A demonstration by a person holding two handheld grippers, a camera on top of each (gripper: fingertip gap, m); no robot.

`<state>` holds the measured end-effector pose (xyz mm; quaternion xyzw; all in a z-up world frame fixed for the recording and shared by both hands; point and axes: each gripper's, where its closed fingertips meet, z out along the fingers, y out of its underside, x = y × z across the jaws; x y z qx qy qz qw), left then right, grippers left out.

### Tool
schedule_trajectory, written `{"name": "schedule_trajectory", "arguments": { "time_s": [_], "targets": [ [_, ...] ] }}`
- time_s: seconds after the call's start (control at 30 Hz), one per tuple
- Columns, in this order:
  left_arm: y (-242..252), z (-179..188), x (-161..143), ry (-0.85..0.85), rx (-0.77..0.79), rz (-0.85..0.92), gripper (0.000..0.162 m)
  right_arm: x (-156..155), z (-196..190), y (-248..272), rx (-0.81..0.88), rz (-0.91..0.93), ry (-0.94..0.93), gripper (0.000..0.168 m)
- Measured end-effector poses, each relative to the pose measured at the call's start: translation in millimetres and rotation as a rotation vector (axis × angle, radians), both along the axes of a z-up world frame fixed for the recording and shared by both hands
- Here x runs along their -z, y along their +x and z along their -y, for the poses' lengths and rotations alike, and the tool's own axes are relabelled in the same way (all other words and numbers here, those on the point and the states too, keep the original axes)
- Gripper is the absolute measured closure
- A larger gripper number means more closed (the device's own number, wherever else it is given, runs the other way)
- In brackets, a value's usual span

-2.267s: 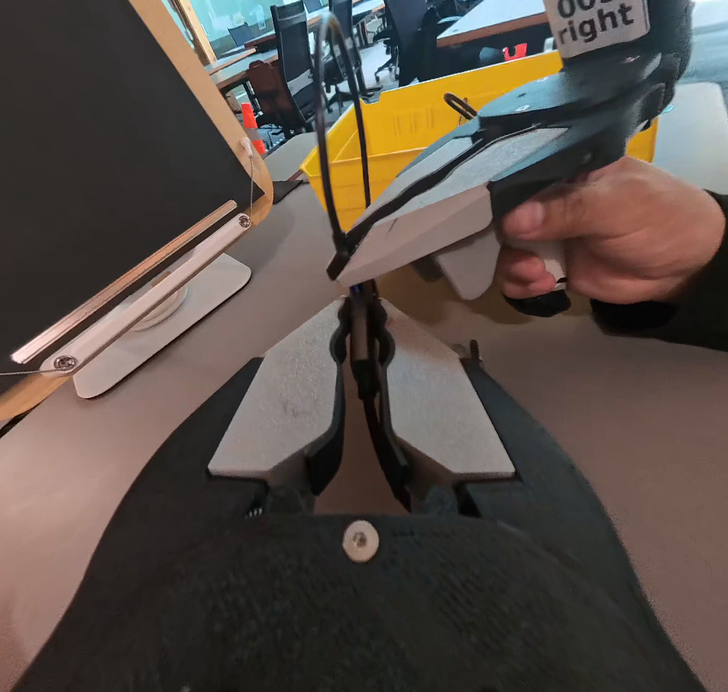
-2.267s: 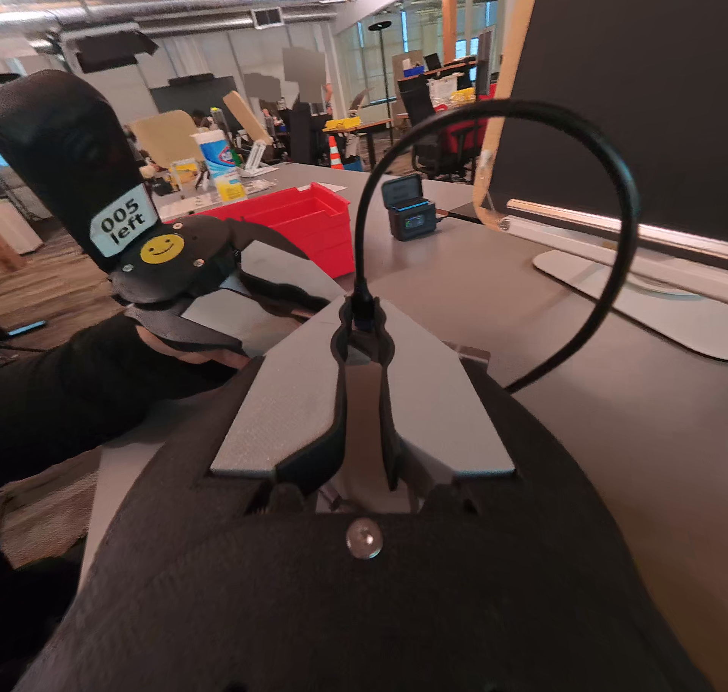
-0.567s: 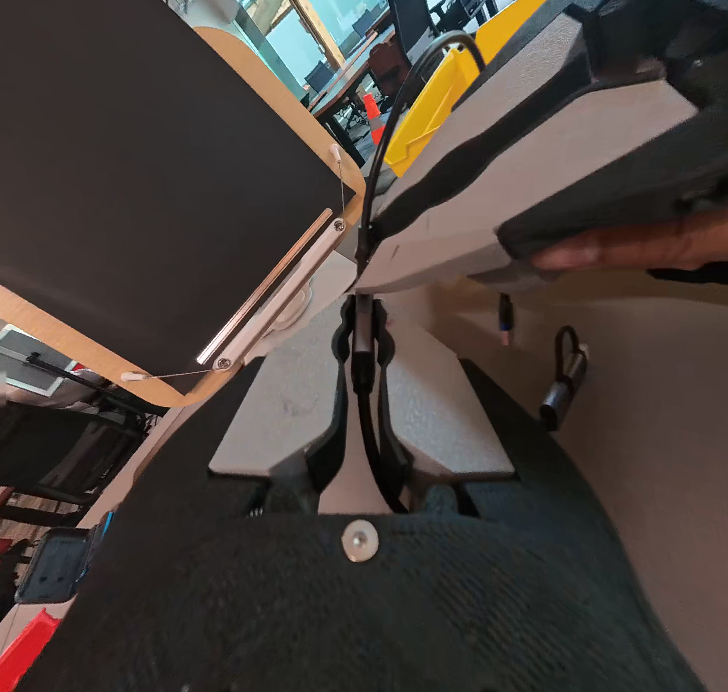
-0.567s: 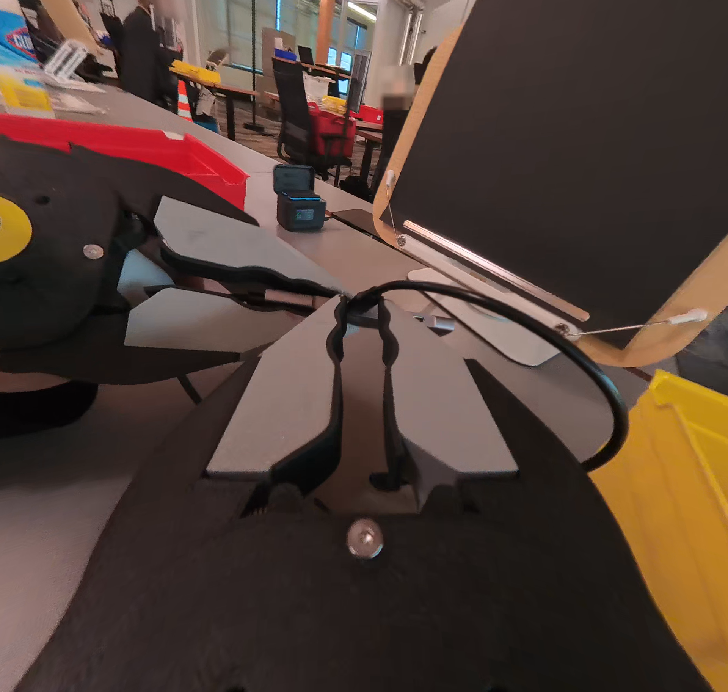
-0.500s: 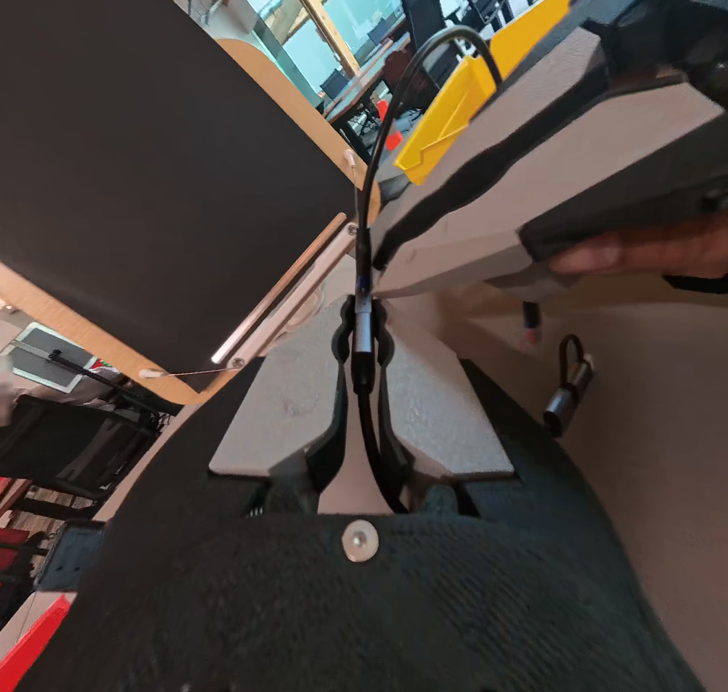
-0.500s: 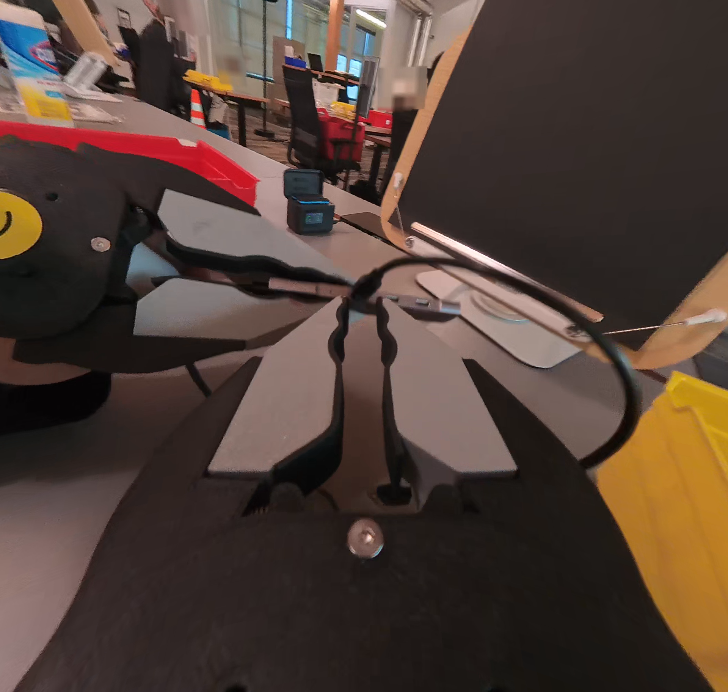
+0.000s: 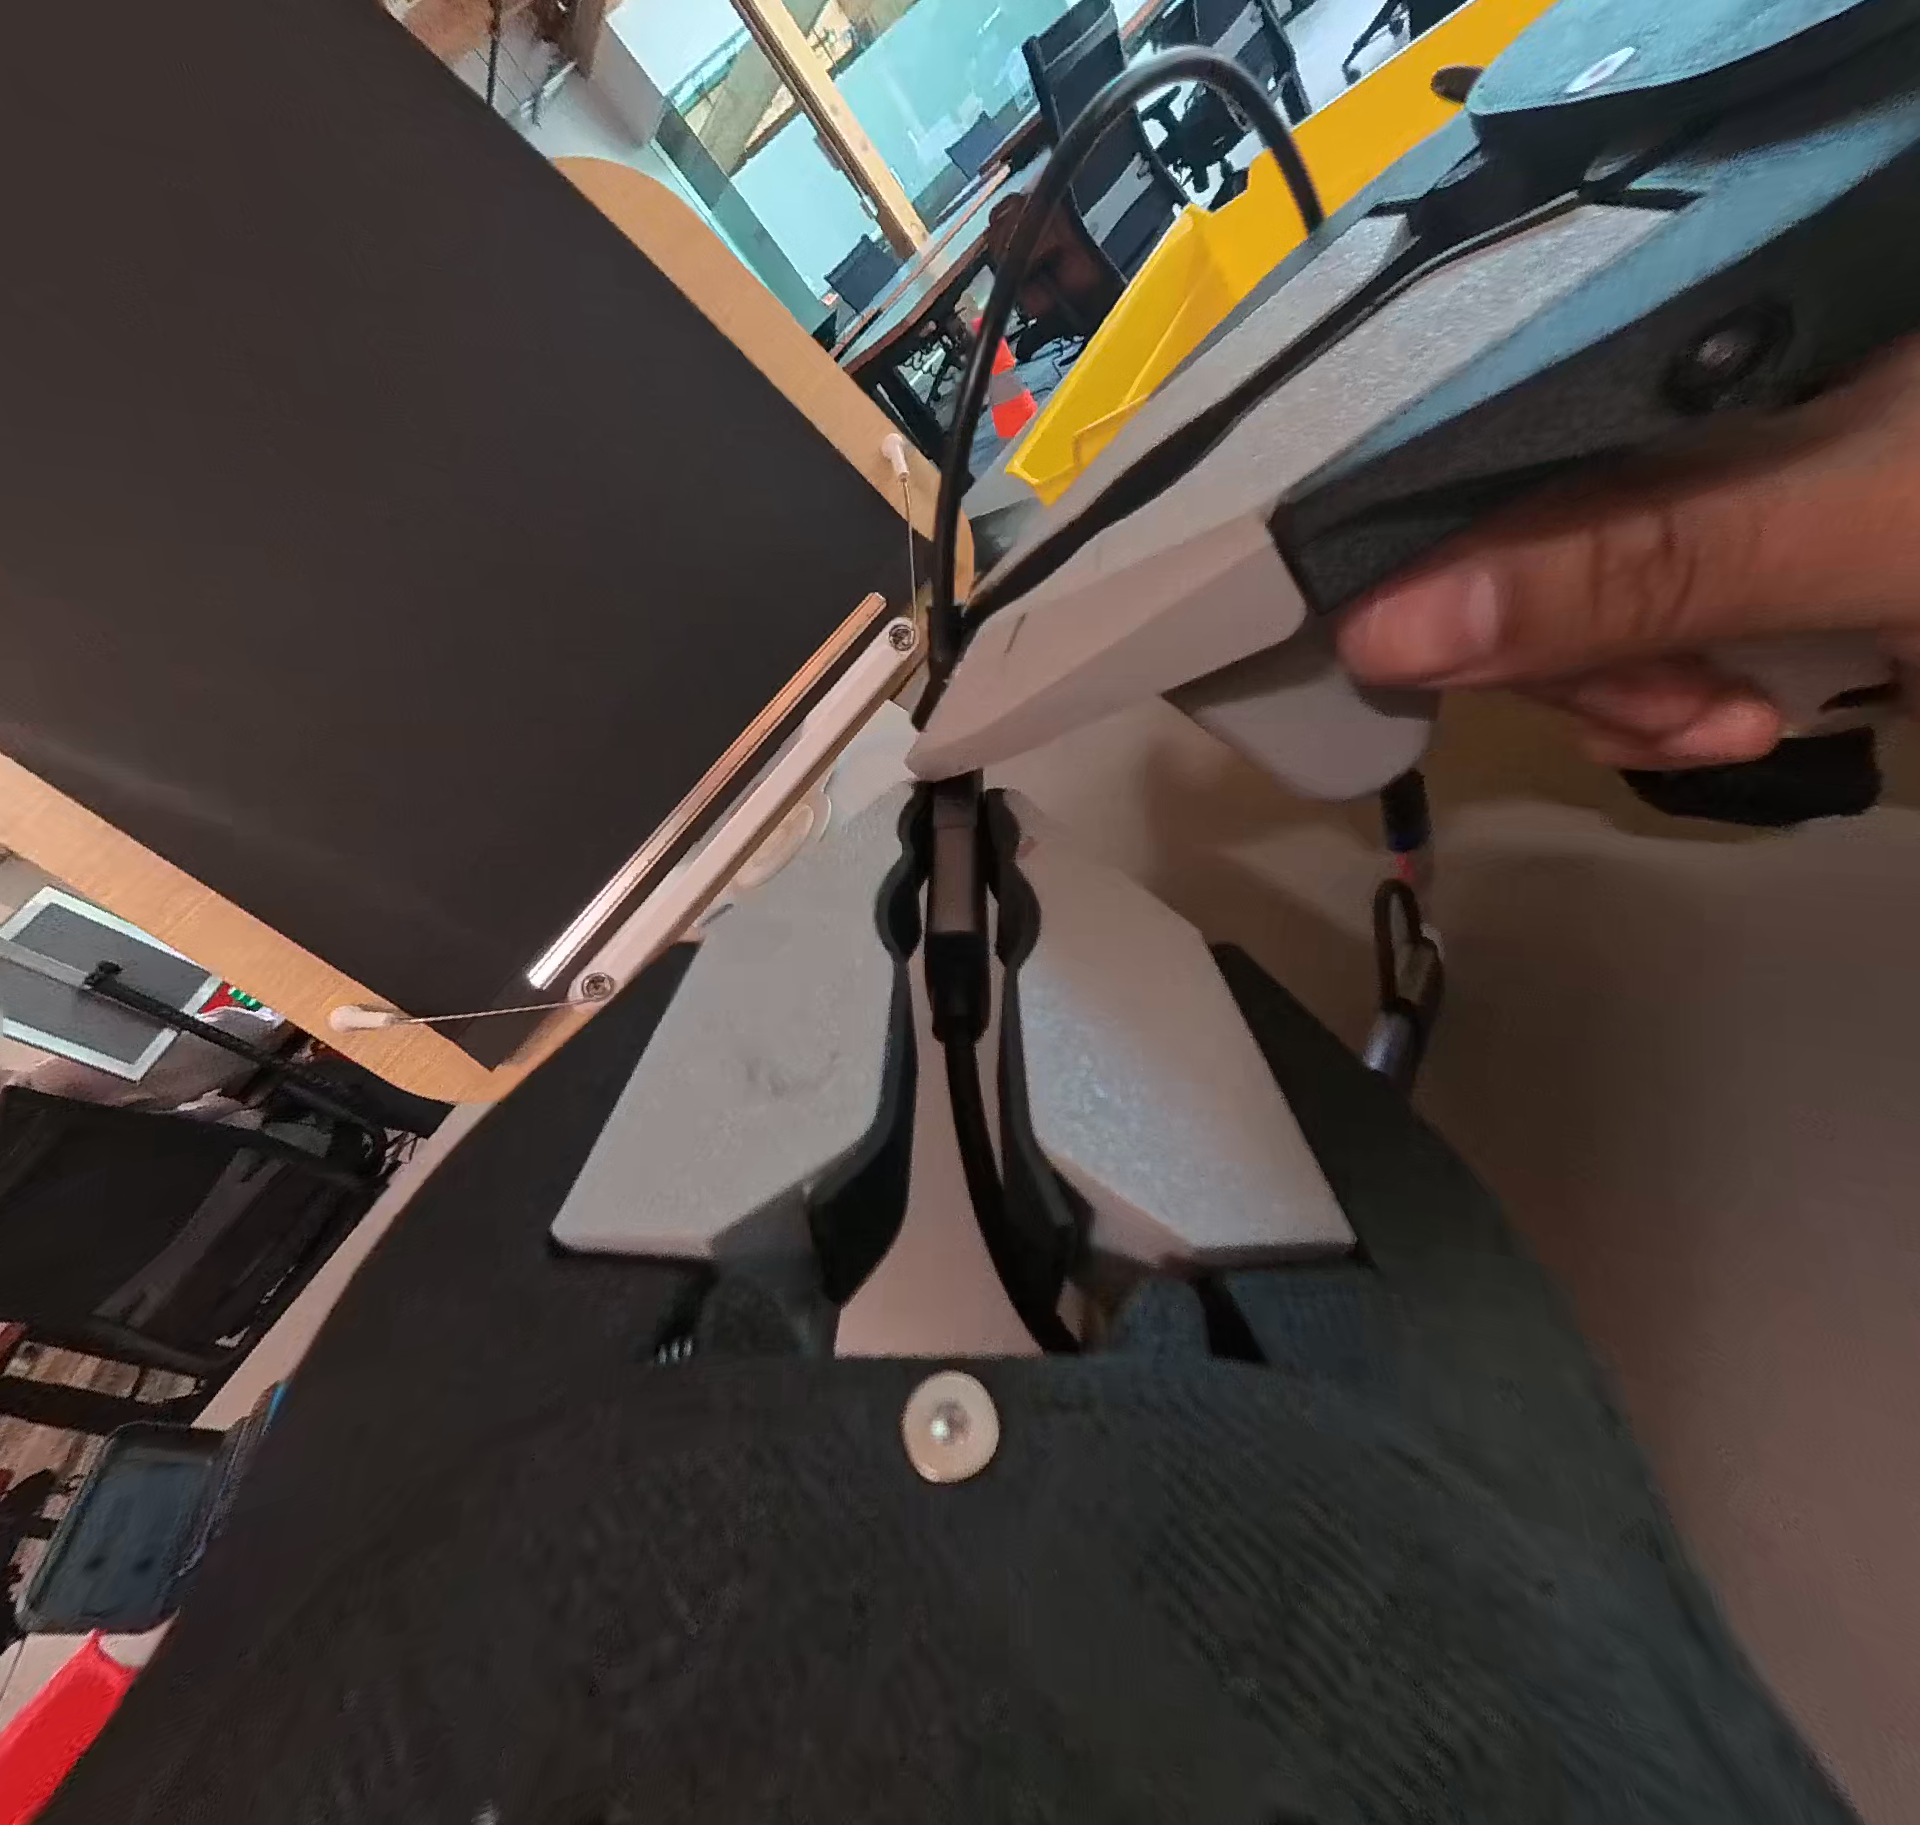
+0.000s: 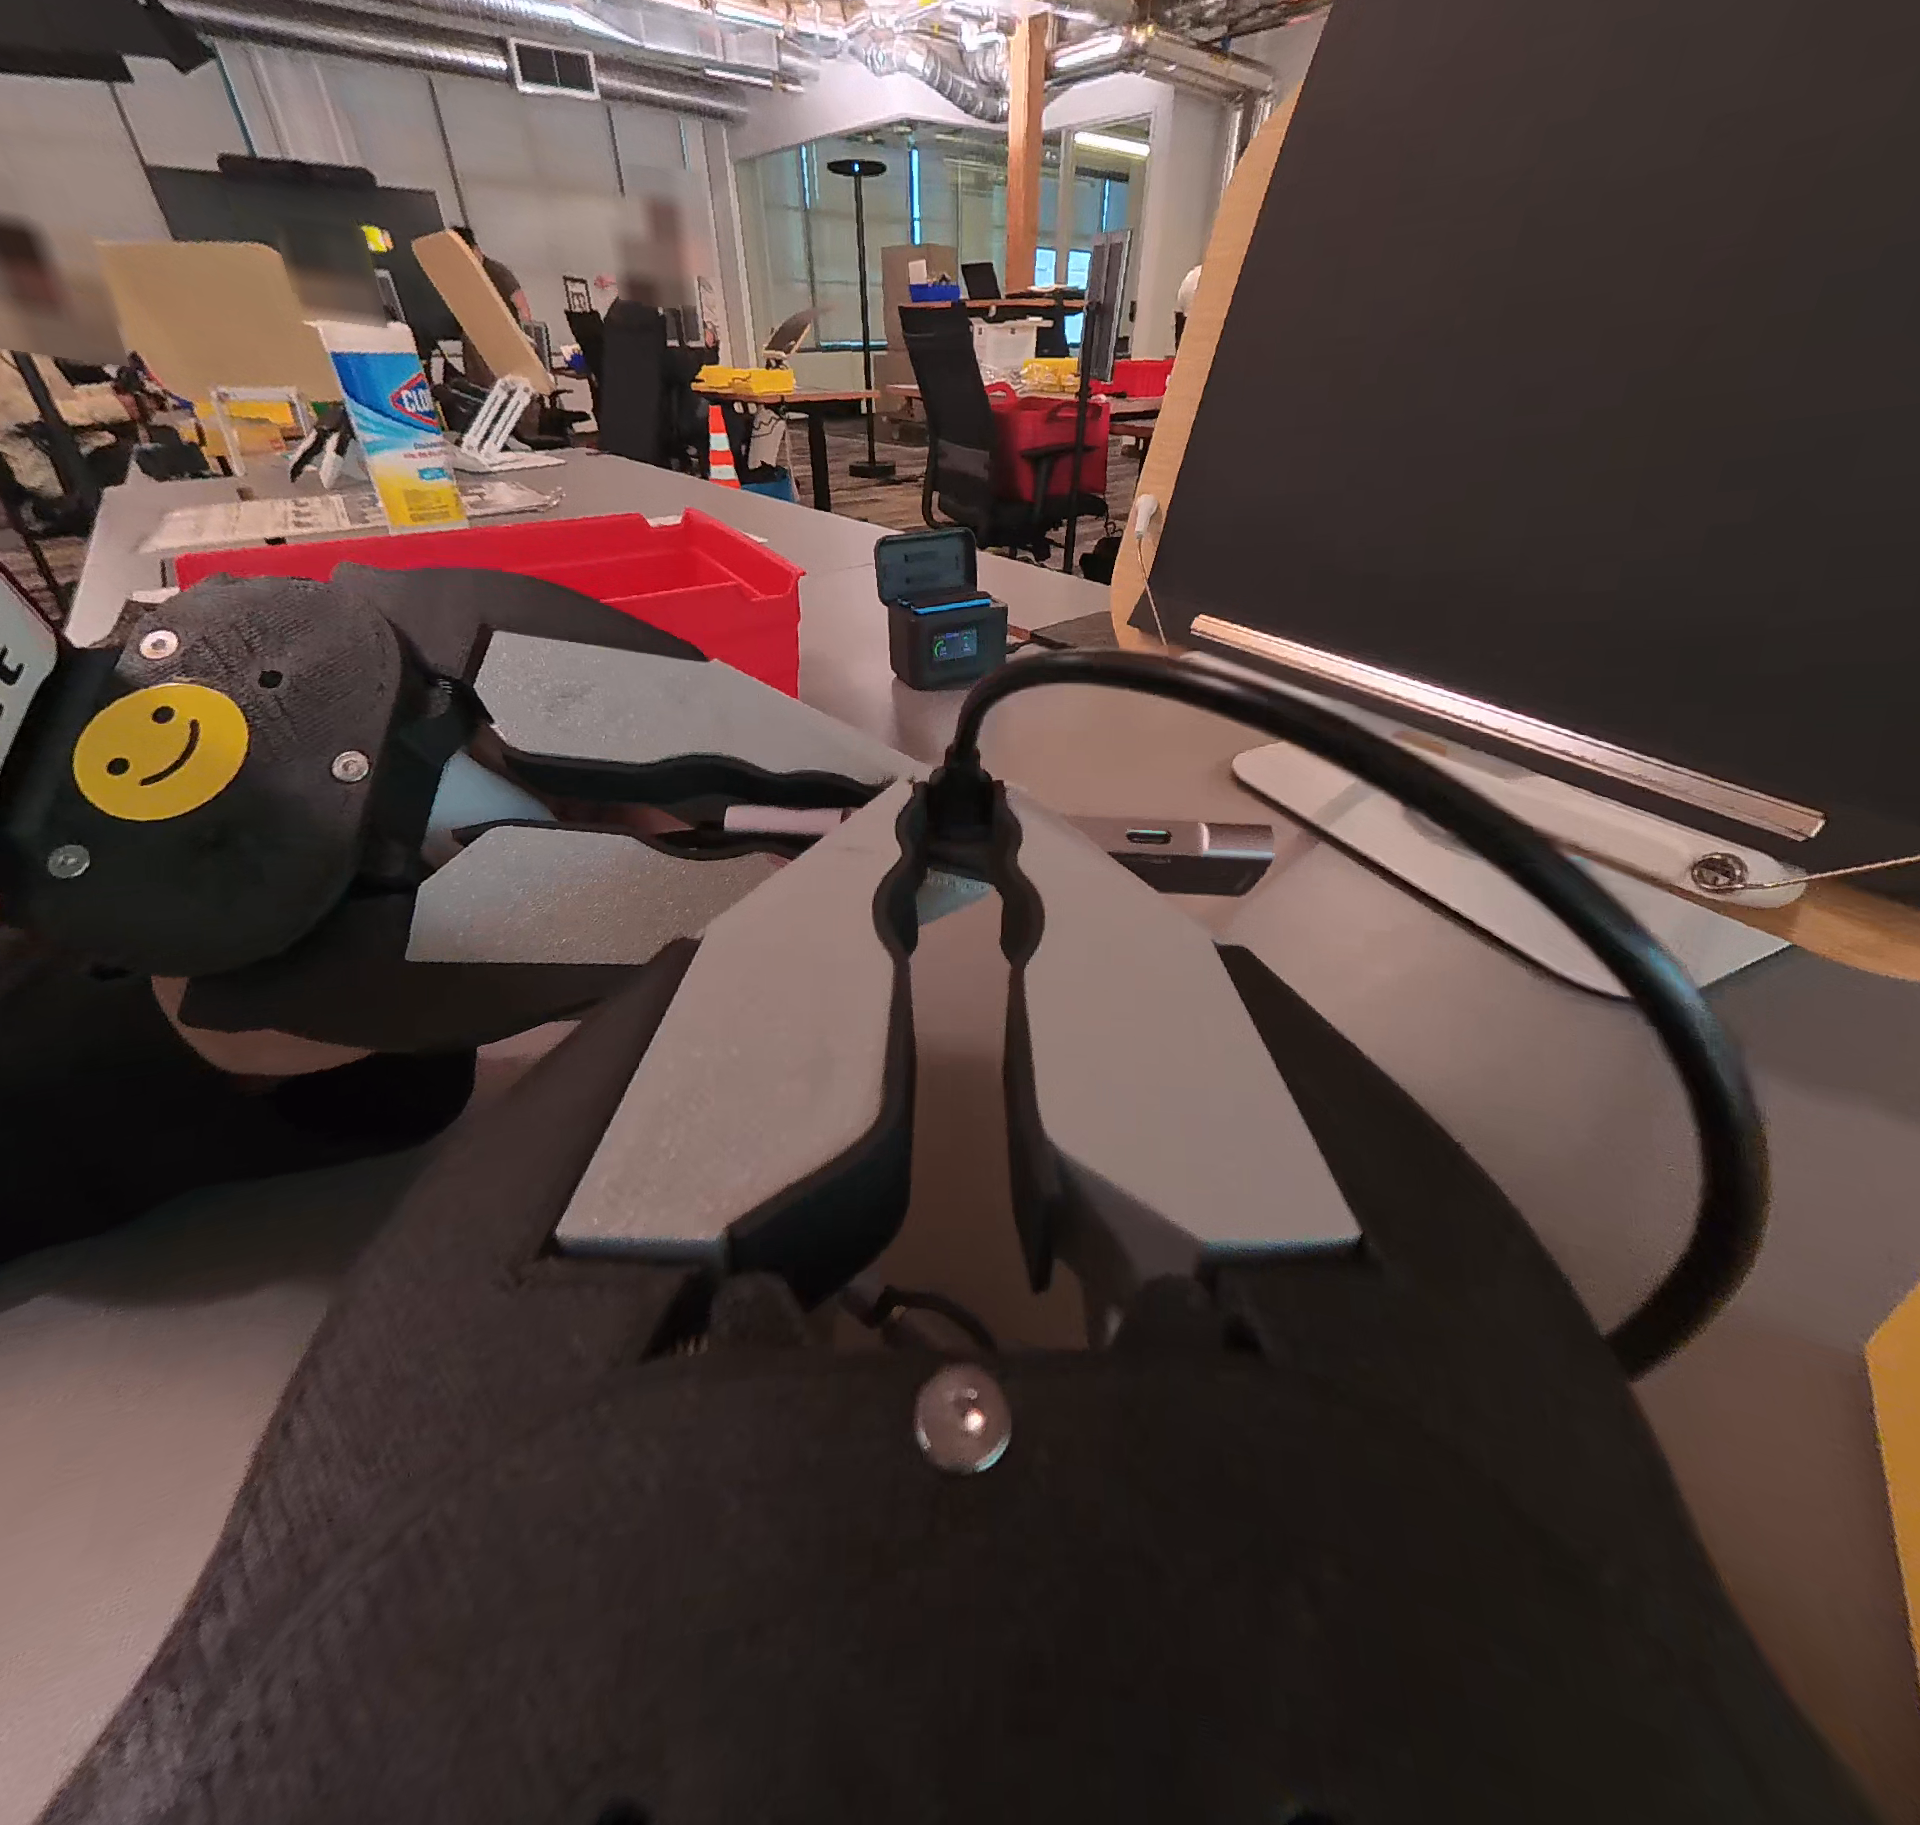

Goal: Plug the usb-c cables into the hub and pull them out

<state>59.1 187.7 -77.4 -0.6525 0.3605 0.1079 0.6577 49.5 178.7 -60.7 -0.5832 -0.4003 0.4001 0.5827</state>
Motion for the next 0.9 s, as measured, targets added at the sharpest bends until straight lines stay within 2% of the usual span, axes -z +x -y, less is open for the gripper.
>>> {"name": "schedule_trajectory", "arguments": {
  "time_s": [0.23, 0.53, 0.67, 0.9],
  "targets": [
    [-1, -1, 2, -0.009, 0.006, -0.002, 0.155, 2, -1, 0, 0.012, 0.012, 0.012, 0.161],
    [-9, -2, 1, -0.122, 0.072, 0.215, 0.156, -1, -6, 9, 0.054, 0.016, 0.035, 0.156],
    [-5, 7, -7, -0.188, 0.204, 0.363, 0.156, 0, -15, 18, 0.090, 0.031, 0.031, 0.141],
    [-7, 22, -20, -0.332, 0.425, 0.587, 0.155, -23, 1, 27, -0.096, -0.138, -0.023, 0.144]
  ]
}}
